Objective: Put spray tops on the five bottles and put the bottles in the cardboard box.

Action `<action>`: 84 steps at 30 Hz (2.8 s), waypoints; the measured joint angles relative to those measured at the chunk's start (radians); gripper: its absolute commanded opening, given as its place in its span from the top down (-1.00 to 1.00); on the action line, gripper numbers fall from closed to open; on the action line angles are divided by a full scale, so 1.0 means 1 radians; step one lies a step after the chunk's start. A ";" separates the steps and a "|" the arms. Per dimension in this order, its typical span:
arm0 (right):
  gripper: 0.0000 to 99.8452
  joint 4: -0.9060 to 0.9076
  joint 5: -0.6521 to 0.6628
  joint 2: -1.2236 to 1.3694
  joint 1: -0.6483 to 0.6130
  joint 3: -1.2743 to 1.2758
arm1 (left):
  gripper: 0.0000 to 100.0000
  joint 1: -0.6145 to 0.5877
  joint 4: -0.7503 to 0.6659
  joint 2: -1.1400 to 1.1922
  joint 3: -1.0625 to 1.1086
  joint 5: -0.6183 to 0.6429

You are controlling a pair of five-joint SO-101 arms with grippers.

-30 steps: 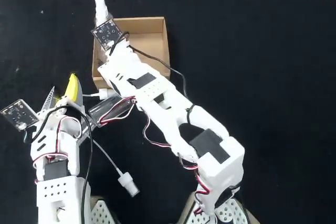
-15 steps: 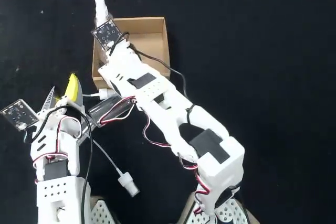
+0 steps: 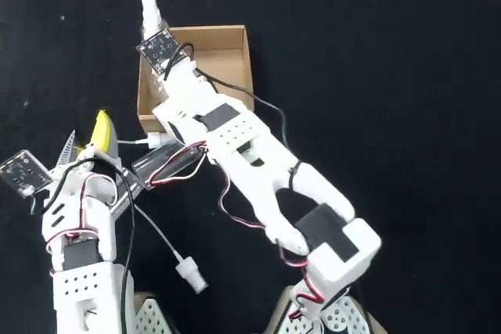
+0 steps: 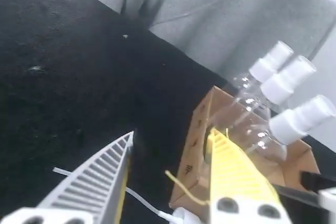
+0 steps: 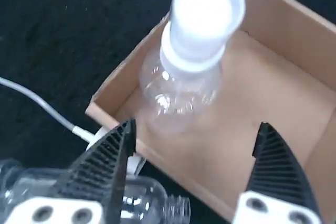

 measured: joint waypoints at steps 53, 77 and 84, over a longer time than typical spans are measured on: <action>0.39 0.450 -0.744 -0.405 -0.209 -0.006 | 0.58 -0.192 0.000 0.000 0.000 -0.181; 0.39 0.603 -1.060 0.032 -0.164 -0.256 | 0.58 -0.192 0.000 0.000 0.000 -0.181; 0.39 0.549 -1.131 0.101 -0.115 -0.256 | 0.58 -0.192 0.000 0.000 0.000 -0.181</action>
